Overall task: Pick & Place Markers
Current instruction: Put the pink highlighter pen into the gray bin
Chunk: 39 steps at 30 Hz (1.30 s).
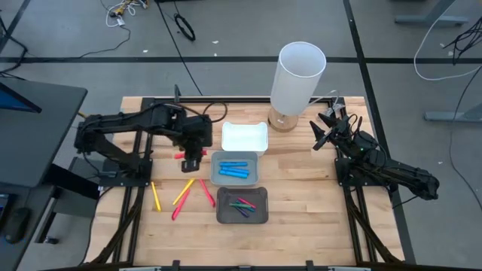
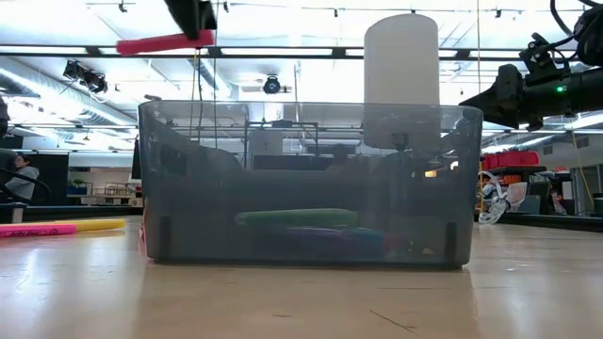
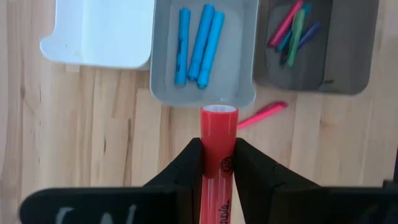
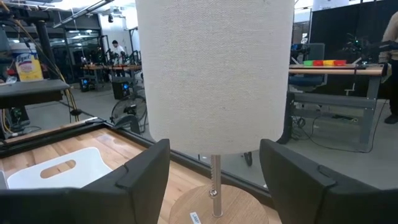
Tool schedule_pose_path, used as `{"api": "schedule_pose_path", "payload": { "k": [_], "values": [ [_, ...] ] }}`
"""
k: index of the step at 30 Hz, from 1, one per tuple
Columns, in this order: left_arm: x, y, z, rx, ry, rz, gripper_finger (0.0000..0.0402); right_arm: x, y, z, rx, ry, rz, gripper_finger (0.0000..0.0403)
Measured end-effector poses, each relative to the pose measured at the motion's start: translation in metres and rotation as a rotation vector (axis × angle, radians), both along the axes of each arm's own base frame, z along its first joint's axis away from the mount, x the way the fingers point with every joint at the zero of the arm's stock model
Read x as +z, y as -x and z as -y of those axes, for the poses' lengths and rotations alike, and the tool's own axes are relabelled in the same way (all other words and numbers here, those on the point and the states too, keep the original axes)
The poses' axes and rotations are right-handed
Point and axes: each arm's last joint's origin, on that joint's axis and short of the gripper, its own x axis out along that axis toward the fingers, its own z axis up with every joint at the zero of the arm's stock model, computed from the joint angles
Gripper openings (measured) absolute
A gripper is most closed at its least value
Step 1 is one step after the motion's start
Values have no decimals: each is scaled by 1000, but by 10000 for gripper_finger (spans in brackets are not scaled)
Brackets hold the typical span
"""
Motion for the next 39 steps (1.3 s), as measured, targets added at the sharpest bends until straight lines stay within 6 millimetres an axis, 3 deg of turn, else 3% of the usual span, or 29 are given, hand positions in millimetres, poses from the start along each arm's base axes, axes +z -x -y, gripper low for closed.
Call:
{"api": "schedule_pose_path", "payload": {
  "k": [20,39],
  "values": [
    [-7,-89,-4,20,14,-21,73,0,0,0,0,0,0,251],
    [-64,-143,-3,-34,-11,-72,73,0,0,0,0,0,0,251]
  ]
}}
